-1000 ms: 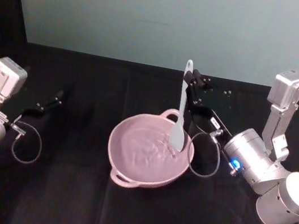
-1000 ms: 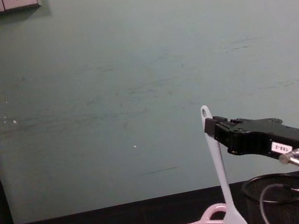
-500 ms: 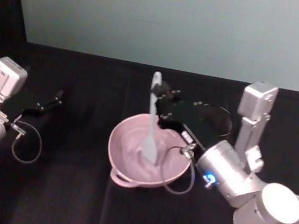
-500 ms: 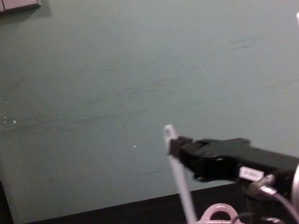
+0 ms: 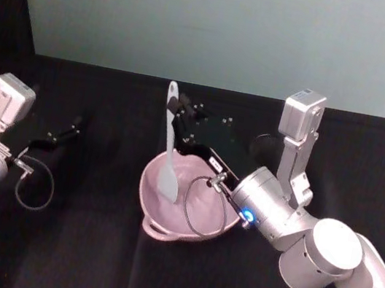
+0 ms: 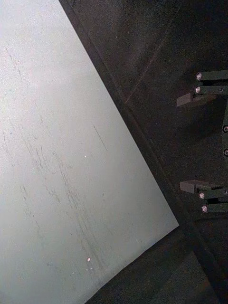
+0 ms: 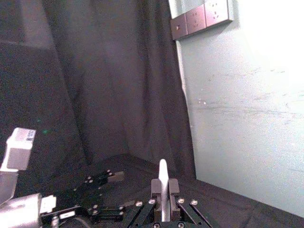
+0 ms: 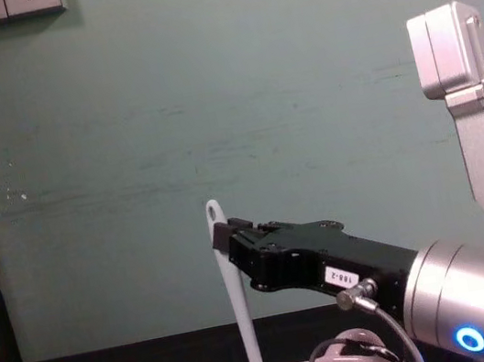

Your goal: Use the one hand to pick up the spoon and stir the clear water in the bowl.

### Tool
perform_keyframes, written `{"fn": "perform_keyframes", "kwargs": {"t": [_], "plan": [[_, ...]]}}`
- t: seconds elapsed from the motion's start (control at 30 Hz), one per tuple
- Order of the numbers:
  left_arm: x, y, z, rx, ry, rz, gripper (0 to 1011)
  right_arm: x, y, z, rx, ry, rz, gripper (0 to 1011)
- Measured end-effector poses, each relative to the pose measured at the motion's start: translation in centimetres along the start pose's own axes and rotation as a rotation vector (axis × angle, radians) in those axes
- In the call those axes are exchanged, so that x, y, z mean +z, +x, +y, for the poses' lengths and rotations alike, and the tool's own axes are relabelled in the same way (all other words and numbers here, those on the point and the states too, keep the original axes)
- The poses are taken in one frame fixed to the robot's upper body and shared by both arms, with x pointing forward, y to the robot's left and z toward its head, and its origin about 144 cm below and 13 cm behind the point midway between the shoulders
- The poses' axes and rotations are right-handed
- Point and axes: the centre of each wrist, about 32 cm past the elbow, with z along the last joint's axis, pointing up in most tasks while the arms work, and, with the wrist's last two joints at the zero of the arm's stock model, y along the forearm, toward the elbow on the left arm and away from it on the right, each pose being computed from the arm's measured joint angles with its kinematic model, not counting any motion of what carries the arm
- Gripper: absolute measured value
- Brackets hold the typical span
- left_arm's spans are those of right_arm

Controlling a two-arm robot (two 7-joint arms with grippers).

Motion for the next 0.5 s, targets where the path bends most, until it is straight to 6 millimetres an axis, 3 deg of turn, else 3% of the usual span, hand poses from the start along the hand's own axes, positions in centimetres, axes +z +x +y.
{"fn": "perform_keyframes", "kwargs": {"t": [0.3, 0.5], "plan": [[0.0, 0.0, 0.0, 0.0, 0.0, 0.0, 1011, -0.4, 2.5, 0.3, -0.062, 0.027, -0.001, 104], [0.0, 0.0, 0.0, 0.0, 0.0, 0.0, 1011, 0.0, 4.5, -1.1, -0.143, 0.033, -0.007, 104]]}}
